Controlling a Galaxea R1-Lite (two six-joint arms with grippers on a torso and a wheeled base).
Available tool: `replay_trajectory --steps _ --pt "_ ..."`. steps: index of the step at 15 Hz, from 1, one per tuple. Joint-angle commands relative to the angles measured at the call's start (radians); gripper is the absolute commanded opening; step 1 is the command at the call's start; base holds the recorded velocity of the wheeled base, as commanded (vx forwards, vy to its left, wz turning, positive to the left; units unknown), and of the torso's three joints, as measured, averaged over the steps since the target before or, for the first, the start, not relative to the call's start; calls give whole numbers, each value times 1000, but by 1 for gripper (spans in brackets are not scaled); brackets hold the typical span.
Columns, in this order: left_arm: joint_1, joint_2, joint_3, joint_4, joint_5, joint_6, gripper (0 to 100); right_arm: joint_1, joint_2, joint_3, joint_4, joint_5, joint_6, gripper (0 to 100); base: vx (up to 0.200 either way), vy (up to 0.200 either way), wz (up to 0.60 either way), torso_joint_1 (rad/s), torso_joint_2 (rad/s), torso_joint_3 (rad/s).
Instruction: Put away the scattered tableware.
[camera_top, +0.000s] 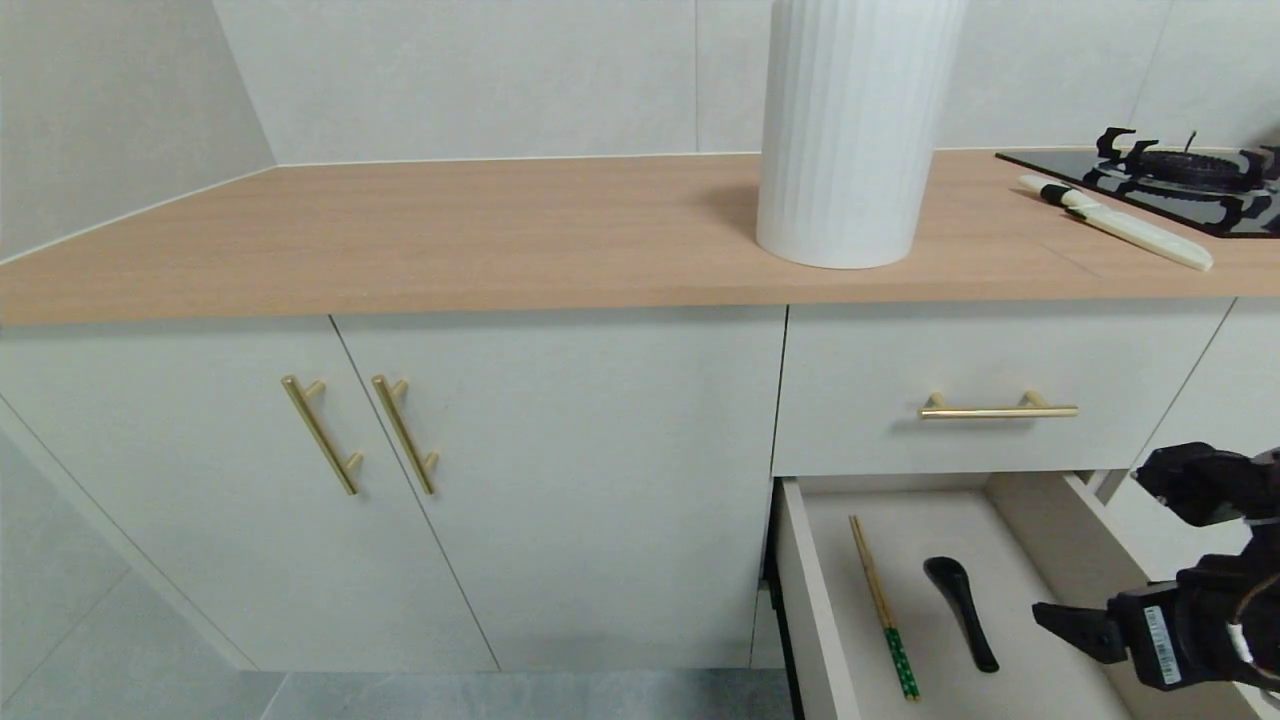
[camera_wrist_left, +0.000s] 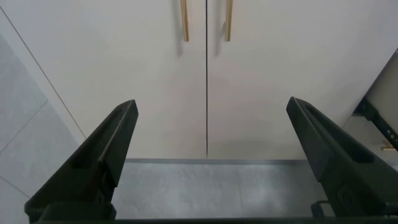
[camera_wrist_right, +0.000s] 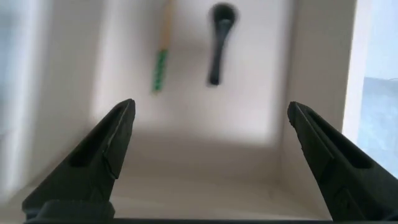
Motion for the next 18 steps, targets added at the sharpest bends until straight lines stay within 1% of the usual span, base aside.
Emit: replay_trajectory --steps 1,3,4,5,6,7,9,10,11,14,16,18 --pt "0 0 0 0 0 -1 100 44 -123 -94 133 13 23 100 -200 0 0 7 2 7" --pt "0 0 0 0 2 -4 100 82 -122 -114 177 17 60 100 -200 0 0 2 5 2" --pt "0 0 0 0 0 -6 100 90 -117 -125 233 17 62 100 -200 0 0 -7 2 2" --pt "0 0 0 0 2 -6 100 90 -117 -131 246 17 62 100 -200 0 0 -2 2 2" --pt "0 0 0 0 2 -6 100 91 -108 -159 335 21 62 100 -200 0 0 12 -2 2" --pt "0 0 0 0 2 -6 100 102 -99 -171 386 27 62 100 -200 0 0 -2 2 2" --pt "0 0 0 0 2 -7 100 113 -63 -187 477 38 63 100 0 0 0 0 0 0" --pt "0 0 0 0 2 -9 100 113 -49 -188 498 44 63 100 0 0 0 0 0 0" --pt "0 0 0 -2 2 -12 100 113 1 -194 543 73 63 100 0 0 0 0 0 0" --pt "0 0 0 -2 2 -12 100 113 125 -196 556 142 77 100 0 0 0 0 0 0" --pt "0 0 0 -2 2 -12 100 122 233 -219 590 145 149 100 0 0 0 0 0 0" --pt "0 0 0 -2 2 -12 100 130 288 -231 609 144 181 100 0 0 0 0 0 0"
